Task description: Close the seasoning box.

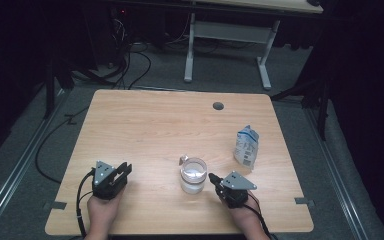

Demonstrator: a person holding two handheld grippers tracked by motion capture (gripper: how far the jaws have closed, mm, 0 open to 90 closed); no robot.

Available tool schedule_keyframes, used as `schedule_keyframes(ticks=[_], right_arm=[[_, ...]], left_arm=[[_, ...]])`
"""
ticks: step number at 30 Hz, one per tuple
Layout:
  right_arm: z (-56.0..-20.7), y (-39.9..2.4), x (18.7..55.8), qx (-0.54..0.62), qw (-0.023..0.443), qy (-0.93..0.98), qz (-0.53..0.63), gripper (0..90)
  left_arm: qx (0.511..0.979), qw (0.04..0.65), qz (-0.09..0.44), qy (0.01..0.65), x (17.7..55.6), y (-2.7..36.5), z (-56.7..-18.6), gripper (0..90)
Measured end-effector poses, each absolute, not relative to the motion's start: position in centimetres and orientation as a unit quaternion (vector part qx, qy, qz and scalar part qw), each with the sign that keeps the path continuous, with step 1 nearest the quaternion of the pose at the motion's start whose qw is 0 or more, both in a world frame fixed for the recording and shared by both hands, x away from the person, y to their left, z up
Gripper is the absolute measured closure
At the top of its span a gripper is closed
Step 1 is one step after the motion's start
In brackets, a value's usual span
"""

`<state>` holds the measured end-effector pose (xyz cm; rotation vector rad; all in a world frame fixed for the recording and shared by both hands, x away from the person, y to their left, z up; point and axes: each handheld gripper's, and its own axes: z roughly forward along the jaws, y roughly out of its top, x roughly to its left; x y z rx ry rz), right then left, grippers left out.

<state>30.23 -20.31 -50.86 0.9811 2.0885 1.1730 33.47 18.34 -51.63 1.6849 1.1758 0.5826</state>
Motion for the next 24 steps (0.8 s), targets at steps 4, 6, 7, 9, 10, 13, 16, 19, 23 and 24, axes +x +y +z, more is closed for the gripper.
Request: schedule_keyframes(ticks=[4,6,7,9,10,13,16,19,23,24], right_arm=[[-50.5,-20.0,30.8,0.363,0.274,0.774,0.441,90.0],[-50.5,-19.9,30.7,0.361,0.28,0.774,0.438,90.0],[-50.6,-19.9,30.7,0.361,0.276,0.774,0.441,90.0],[-50.6,-19.9,30.7,0.36,0.274,0.775,0.441,90.0],[-50.7,-19.9,30.5,0.358,0.276,0.776,0.441,90.0],[-50.6,-19.8,30.2,0.355,0.273,0.777,0.443,90.0],[-50.6,-19.5,29.6,0.347,0.271,0.779,0.447,90.0],[-50.6,-19.0,29.0,0.338,0.267,0.783,0.449,90.0],[-50.6,-18.4,28.4,0.327,0.262,0.787,0.453,90.0],[-50.6,-18.3,28.3,0.325,0.263,0.788,0.453,90.0]], left_arm=[[0.694,0.479,0.242,0.481,33.4,18.5,-51.7,72.7],[0.695,0.476,0.244,0.48,33.5,18.6,-51.7,72.4],[0.695,0.476,0.243,0.481,33.5,18.7,-51.7,72.4],[0.695,0.476,0.242,0.482,33.5,18.7,-51.8,72.5],[0.695,0.475,0.242,0.482,33.5,18.8,-51.8,72.5],[0.694,0.476,0.242,0.482,33.5,18.8,-51.8,72.7],[0.696,0.475,0.243,0.481,33.5,18.7,-51.7,72.6],[0.698,0.474,0.242,0.479,33.5,18.6,-51.8,72.7],[0.698,0.474,0.243,0.478,33.5,18.6,-51.8,72.6],[0.698,0.474,0.243,0.478,33.5,18.6,-51.7,72.6]])
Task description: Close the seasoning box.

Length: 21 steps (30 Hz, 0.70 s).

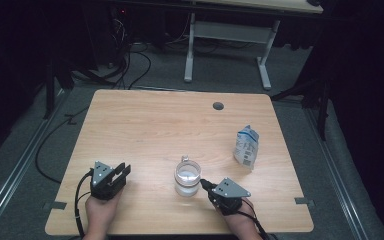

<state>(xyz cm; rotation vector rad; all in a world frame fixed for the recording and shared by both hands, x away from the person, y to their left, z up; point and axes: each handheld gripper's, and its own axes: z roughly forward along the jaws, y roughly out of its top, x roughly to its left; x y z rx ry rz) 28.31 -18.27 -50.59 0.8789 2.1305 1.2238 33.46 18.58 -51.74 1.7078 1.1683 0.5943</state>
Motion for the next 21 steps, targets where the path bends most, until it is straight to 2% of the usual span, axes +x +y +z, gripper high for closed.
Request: schedule_keyframes(ticks=[15,21], right_arm=[[-50.7,-18.0,28.0,0.317,0.258,0.79,0.457,90.0],[-50.6,-19.0,28.5,0.33,0.262,0.783,0.457,85.1]], left_arm=[[0.699,0.474,0.245,0.477,33.4,18.5,-51.7,72.5],[0.701,0.473,0.243,0.476,33.3,18.7,-51.7,71.8]])
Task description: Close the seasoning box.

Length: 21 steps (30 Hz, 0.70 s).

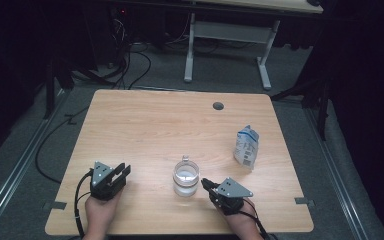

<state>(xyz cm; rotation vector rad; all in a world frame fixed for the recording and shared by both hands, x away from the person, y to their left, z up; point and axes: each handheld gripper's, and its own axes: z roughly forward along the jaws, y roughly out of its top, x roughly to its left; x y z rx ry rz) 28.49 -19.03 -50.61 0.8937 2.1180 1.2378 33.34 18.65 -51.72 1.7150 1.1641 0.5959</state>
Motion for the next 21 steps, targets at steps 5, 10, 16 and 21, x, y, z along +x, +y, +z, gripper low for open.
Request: schedule_keyframes(ticks=[5,10,16,21], right_arm=[[-50.8,-20.7,29.3,0.357,0.27,0.772,0.452,74.1],[-51.1,-23.5,30.2,0.39,0.281,0.755,0.446,64.4],[-50.7,-26.8,30.1,0.411,0.301,0.739,0.441,59.4],[-50.6,-31.2,28.2,0.447,0.324,0.713,0.431,55.9]], left_arm=[[0.7,0.474,0.24,0.477,33.4,18.6,-51.8,70.3],[0.709,0.469,0.24,0.47,33.3,18.3,-52.0,68.5],[0.707,0.469,0.239,0.473,33.2,18.4,-52.0,64.1],[0.712,0.467,0.245,0.463,32.7,18.5,-51.6,55.3]])
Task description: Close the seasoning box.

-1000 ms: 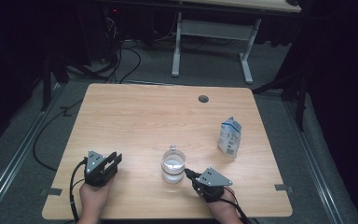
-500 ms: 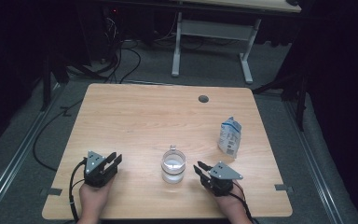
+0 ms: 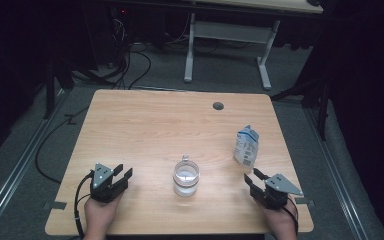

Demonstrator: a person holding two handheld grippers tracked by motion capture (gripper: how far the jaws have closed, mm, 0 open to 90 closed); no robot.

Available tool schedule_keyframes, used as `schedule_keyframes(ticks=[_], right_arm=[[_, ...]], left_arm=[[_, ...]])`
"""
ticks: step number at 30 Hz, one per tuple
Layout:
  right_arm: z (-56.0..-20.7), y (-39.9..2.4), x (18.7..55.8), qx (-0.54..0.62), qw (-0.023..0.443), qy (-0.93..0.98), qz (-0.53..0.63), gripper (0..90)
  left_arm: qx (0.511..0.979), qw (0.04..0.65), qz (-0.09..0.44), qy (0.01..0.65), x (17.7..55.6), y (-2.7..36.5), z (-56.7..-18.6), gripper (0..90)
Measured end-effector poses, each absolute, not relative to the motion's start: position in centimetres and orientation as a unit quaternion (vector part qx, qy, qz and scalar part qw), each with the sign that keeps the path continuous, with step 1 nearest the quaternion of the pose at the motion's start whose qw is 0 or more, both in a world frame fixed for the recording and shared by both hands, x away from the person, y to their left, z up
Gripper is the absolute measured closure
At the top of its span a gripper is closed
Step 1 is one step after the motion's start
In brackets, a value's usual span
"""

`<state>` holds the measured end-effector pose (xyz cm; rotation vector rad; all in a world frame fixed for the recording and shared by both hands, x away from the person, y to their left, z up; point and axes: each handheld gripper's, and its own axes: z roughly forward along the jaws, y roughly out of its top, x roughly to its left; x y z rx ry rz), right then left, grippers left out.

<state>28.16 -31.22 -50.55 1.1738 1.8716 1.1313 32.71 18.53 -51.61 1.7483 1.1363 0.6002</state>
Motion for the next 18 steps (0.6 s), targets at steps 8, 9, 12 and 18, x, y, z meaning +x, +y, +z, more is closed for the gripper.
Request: schedule_keyframes(ticks=[8,9,12,18], right_arm=[[-50.84,-32.52,27.93,0.463,0.322,0.703,0.434,52.1],[-50.87,-32.51,27.98,0.46,0.323,0.704,0.434,52.0],[-50.92,-32.5,28.06,0.46,0.321,0.706,0.434,51.9],[-50.93,-32.29,28.01,0.46,0.318,0.707,0.434,50.7]], left_arm=[[0.72,0.455,0.252,0.459,32.16,18.39,-51.46,44.8],[0.72,0.455,0.252,0.459,32.16,18.39,-51.46,44.0],[0.722,0.453,0.254,0.457,32.0,18.32,-51.45,42.4],[0.724,0.457,0.25,0.452,32.08,18.31,-51.43,38.9]])
